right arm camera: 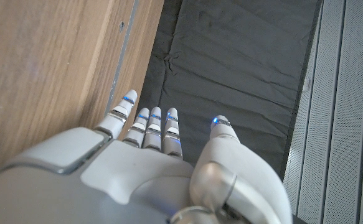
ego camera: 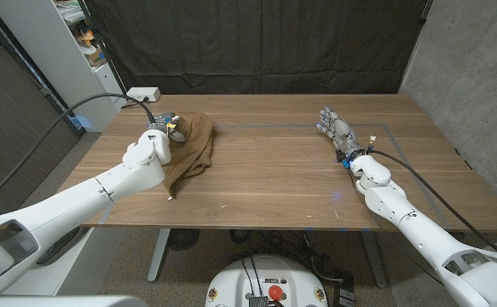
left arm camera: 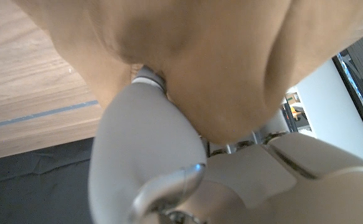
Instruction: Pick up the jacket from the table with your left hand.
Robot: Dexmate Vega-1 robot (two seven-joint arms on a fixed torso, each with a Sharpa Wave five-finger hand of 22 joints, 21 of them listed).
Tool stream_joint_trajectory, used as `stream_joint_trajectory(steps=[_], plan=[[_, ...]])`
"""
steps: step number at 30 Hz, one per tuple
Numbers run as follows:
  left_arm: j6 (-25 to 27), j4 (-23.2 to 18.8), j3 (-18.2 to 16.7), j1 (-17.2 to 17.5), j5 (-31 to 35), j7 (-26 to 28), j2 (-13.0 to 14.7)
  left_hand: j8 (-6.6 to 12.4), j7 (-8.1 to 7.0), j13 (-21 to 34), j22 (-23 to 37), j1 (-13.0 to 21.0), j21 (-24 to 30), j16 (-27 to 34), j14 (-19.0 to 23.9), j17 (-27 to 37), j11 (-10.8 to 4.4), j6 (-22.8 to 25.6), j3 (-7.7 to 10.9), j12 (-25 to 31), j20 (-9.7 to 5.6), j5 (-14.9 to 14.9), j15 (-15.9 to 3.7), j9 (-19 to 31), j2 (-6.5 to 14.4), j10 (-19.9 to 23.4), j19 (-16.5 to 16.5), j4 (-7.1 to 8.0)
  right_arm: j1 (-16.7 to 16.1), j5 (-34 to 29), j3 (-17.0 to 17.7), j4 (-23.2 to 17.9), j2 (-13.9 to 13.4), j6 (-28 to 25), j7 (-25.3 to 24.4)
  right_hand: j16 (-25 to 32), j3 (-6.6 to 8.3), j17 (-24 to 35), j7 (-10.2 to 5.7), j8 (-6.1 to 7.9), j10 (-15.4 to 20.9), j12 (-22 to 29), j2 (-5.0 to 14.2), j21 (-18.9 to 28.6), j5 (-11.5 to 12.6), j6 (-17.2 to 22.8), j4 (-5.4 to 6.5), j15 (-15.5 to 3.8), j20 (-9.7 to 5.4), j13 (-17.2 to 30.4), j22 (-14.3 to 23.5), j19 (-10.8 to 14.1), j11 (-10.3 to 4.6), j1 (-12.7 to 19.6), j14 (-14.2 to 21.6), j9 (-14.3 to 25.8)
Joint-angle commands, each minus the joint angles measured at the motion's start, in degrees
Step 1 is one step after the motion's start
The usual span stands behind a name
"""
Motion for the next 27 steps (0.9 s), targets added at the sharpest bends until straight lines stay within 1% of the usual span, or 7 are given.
stream_joint_trajectory(steps=[1, 11, 14, 21, 24, 27], plan=[[0.85, -1.94, -1.25, 0.63, -0.04, 1.98, 0.66, 0.68, -1.74, 0.57, 0.15, 12.39, 0.81, 0.24, 0.36, 0.46, 0.04, 2.18, 4.72, 0.28, -0.54, 0.70, -4.57, 19.67, 11.68, 0.38, 0.10, -4.24, -0.29, 0.06, 0.22, -1.40, -0.48, -0.11, -0.09, 0.18, -0.10, 0.05, -0.03, 0.07, 0.28, 0.05, -0.12, 0.01, 0.11, 0.52, 0.01, 0.05, 0.11, 0.13, 0.11, -0.07, -0.07, 0.49, 0.41, 0.21], [1.07, -3.23, -1.57, 0.31, 0.18, 2.34, 0.95, 1.44, -1.62, 1.87, 0.26, 12.58, 2.21, 0.08, 0.89, 1.01, -0.01, 2.74, 4.88, 0.67, -0.82, 1.29, -4.18, 20.53, 11.54, 1.41, -0.25, -4.03, -0.57, 0.05, 0.49, -2.41, -0.90, -0.19, -0.44, 0.19, -0.11, 0.05, -0.02, 0.03, 0.29, 0.04, -0.09, 0.03, 0.13, 0.49, -0.03, 0.10, 0.22, 0.13, 0.11, -0.03, -0.08, 0.52, 0.49, 0.21], [1.47, -3.61, -1.42, -0.04, 0.47, 2.07, 1.01, 1.48, -1.63, 2.21, 0.28, 12.59, 2.57, 0.04, 1.05, 1.15, -0.31, 2.75, 4.90, 0.72, -0.88, 1.43, -4.13, 20.58, 11.46, 1.56, -0.40, -4.01, -0.69, 0.04, 0.60, -2.62, -1.08, -0.22, -0.54, 0.20, -0.12, 0.05, -0.01, 0.04, 0.31, 0.05, -0.10, 0.03, 0.13, 0.56, -0.05, 0.07, 0.20, 0.13, 0.11, -0.03, -0.09, 0.52, 0.51, 0.21], [2.44, -4.41, -1.28, -0.78, 1.20, 1.83, 0.92, 1.64, -1.70, 2.84, 0.31, 12.56, 3.26, -0.09, 1.25, 1.41, -0.16, 2.95, 5.00, 0.81, -1.01, 1.71, -4.03, 20.71, 11.42, 1.88, -0.63, -3.91, -0.79, 0.31, 0.89, -2.57, -1.10, -0.02, -0.55, 0.21, -0.13, 0.06, 0.00, 0.02, 0.36, 0.06, -0.07, 0.05, 0.13, 0.55, -0.05, 0.07, 0.21, 0.13, 0.11, 0.00, 0.01, 0.51, 0.54, 0.21], [2.57, -4.97, -1.34, -0.93, 1.44, 1.86, 1.05, 1.69, -1.51, 3.15, 0.32, 12.52, 3.62, -0.19, 1.32, 1.51, -0.08, 3.13, 5.09, 0.86, -1.04, 1.86, -3.95, 20.67, 11.47, 2.10, -0.71, -3.84, -0.78, 0.47, 0.99, -2.42, -0.98, 0.25, -0.40, 0.21, -0.14, 0.06, -0.01, 0.03, 0.37, 0.05, -0.05, 0.05, 0.13, 0.57, -0.04, 0.07, 0.22, 0.13, 0.11, 0.00, 0.01, 0.50, 0.54, 0.21], [2.84, -5.67, -1.70, -0.87, 1.57, 2.12, 1.12, 1.75, -1.65, 3.41, 0.32, 12.50, 3.92, -0.26, 1.42, 1.60, -0.25, 3.17, 5.15, 0.89, -1.08, 1.97, -3.90, 20.75, 11.45, 2.22, -0.80, -3.82, -0.74, 0.47, 1.03, -2.45, -1.00, 0.37, -0.32, 0.23, -0.14, 0.07, 0.02, 0.01, 0.37, 0.05, -0.03, 0.05, 0.13, 0.57, -0.03, 0.03, 0.22, 0.13, 0.11, 0.00, 0.03, 0.49, 0.60, 0.21]])
